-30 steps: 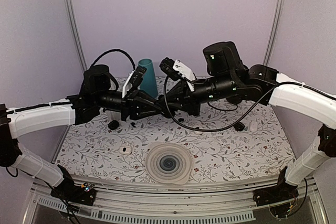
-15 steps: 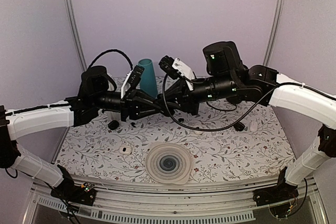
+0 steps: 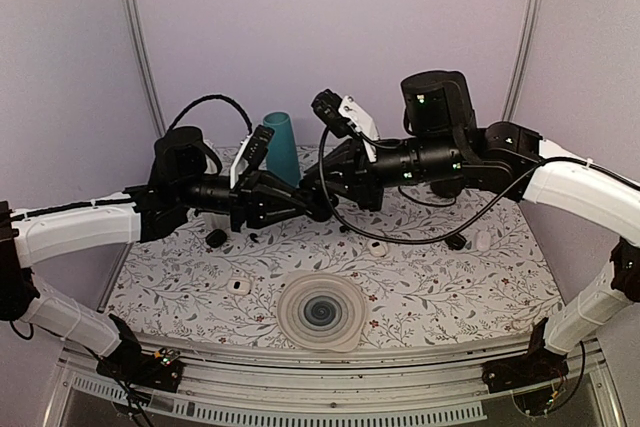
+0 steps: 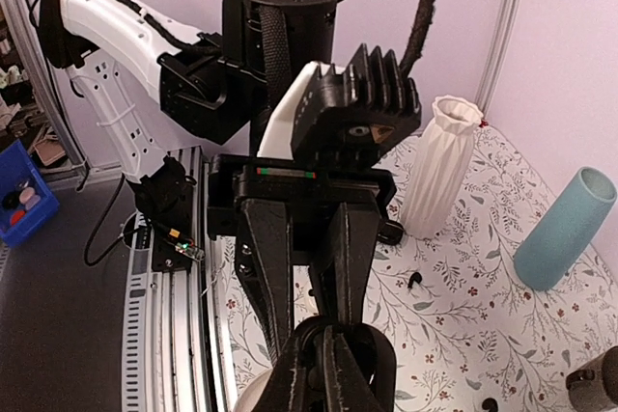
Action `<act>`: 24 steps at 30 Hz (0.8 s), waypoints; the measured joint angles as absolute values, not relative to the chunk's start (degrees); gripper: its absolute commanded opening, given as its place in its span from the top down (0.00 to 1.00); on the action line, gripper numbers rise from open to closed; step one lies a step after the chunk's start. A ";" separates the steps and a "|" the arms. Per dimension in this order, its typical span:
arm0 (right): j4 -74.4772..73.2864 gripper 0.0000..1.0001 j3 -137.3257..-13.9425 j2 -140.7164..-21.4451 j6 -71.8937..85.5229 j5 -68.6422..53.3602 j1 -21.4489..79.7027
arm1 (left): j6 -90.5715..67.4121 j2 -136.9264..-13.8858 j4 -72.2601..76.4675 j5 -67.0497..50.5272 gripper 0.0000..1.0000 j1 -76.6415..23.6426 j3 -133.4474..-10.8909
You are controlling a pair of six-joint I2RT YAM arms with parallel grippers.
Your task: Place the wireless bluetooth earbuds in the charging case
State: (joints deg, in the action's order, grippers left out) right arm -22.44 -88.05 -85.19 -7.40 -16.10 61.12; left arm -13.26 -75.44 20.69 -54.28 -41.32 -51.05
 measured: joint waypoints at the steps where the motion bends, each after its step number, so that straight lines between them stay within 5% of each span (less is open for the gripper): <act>1: -22.39 0.96 -87.99 -85.19 -7.27 -16.19 61.12 | -13.26 -75.44 20.69 -54.26 1.00 -41.30 -51.03; 24: -22.52 0.97 -85.86 -85.73 -7.27 -15.94 61.10 | -13.28 -74.48 20.49 -53.23 1.00 -41.08 -50.85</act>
State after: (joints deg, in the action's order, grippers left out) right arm -22.52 -85.86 -85.73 -7.27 -15.94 61.10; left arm -13.28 -74.48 20.49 -53.23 -41.08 -50.85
